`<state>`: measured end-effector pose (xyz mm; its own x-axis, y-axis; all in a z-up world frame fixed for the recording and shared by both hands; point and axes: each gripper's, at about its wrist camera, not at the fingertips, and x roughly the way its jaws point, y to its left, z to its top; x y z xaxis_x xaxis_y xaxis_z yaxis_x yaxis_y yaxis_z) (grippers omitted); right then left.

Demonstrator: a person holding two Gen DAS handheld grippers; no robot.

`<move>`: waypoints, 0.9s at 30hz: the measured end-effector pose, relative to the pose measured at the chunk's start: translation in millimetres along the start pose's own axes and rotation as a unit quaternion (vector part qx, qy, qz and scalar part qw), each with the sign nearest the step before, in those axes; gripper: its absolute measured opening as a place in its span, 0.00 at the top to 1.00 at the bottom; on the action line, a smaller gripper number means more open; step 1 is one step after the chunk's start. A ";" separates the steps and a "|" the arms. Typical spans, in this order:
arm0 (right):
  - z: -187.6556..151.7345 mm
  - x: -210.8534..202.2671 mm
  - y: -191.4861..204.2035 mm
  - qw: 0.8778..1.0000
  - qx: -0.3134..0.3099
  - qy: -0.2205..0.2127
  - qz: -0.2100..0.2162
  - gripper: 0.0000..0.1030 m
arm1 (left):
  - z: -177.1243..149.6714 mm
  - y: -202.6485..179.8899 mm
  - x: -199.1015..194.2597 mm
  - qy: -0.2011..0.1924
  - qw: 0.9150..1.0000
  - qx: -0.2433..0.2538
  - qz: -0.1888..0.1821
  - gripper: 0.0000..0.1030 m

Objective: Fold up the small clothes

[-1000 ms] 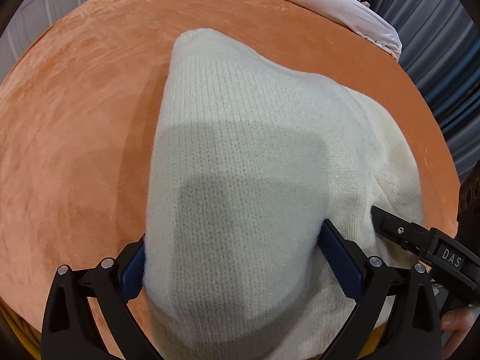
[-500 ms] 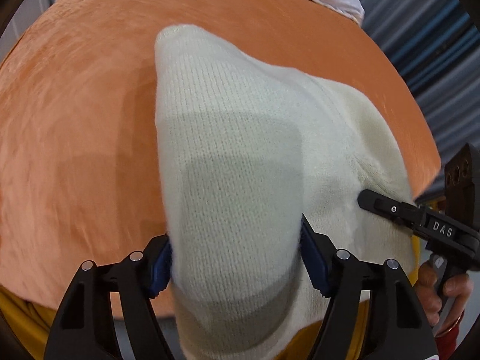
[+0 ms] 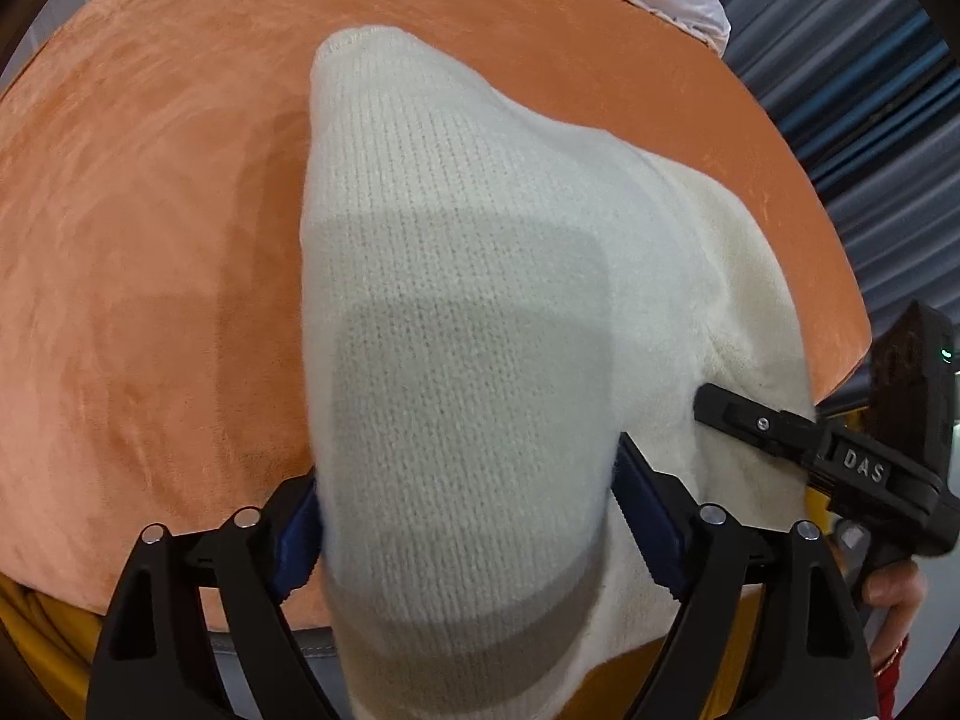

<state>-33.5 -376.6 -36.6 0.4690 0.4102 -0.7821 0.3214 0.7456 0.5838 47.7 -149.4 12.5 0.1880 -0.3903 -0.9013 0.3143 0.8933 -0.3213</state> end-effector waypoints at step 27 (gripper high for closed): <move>38.0 -64.9 228.5 0.951 -0.195 -0.213 0.108 0.41 | 78.5 95.3 -177.5 -0.218 0.975 0.048 0.023 0.38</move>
<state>40.7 -252.8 155.8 0.8067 0.3883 -0.4454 -0.1107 0.8398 0.5315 117.3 -12.4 164.7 0.5745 -0.4268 -0.6985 0.3785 0.8951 -0.2356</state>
